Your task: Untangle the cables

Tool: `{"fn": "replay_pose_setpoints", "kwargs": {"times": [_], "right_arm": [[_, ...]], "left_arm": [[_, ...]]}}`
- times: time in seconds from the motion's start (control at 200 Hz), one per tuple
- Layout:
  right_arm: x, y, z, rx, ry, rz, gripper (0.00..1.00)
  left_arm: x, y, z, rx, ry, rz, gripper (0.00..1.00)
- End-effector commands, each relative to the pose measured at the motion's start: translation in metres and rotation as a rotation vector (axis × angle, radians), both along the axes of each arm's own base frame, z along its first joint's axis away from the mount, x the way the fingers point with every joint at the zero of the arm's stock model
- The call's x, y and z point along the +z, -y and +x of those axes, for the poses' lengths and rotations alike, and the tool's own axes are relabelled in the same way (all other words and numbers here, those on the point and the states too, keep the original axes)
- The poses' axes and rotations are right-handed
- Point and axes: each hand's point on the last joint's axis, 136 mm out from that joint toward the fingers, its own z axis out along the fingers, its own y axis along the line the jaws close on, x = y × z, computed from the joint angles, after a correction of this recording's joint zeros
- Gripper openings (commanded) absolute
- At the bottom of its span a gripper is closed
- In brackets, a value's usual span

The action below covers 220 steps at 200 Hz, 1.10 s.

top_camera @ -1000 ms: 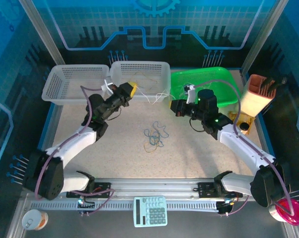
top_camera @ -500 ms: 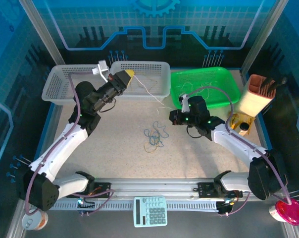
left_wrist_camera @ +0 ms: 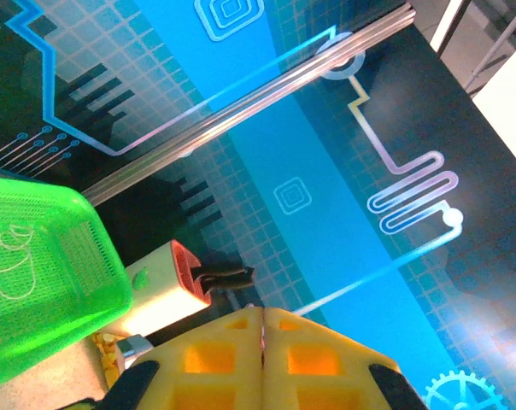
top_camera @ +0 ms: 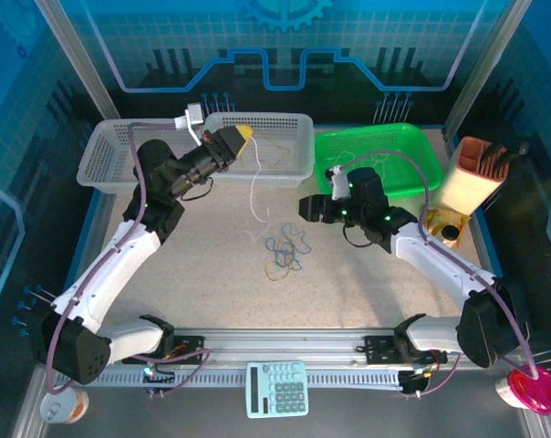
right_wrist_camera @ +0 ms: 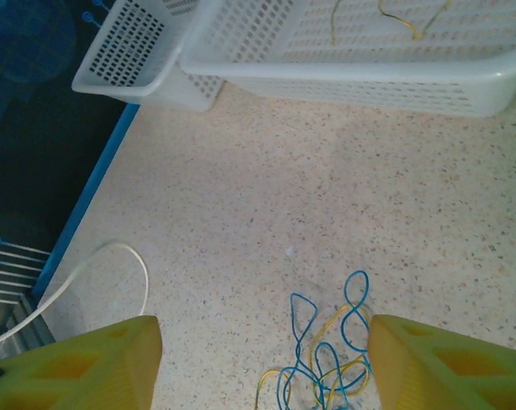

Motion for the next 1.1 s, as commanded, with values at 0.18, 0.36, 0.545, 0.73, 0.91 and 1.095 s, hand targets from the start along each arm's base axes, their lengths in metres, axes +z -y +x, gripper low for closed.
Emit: {"fn": "replay_pose_setpoints", "kwargs": {"times": [0.18,0.36,0.545,0.73,0.91,1.095], "right_arm": [[0.063,-0.022,-0.013,0.133,0.151,0.086,0.74],[0.065,-0.040,-0.028,0.252,0.234,0.080,0.78],[0.060,-0.044,-0.037,0.313,0.279,0.110,0.80],[0.075,-0.055,-0.048,0.381,0.324,0.162,0.81],[0.092,-0.067,-0.041,0.379,0.352,0.166,0.84],[0.119,-0.090,-0.027,0.389,0.380,0.226,0.85]], "left_arm": [[0.010,0.004,-0.013,-0.047,0.037,0.055,0.00],[0.013,0.004,-0.013,-0.046,0.041,0.055,0.00],[0.017,0.006,-0.013,-0.055,0.044,0.049,0.00],[0.018,0.006,-0.012,-0.055,0.045,0.046,0.00],[0.013,0.008,-0.010,-0.058,0.035,0.048,0.00],[0.008,0.011,-0.008,-0.057,0.028,0.048,0.00]]}}
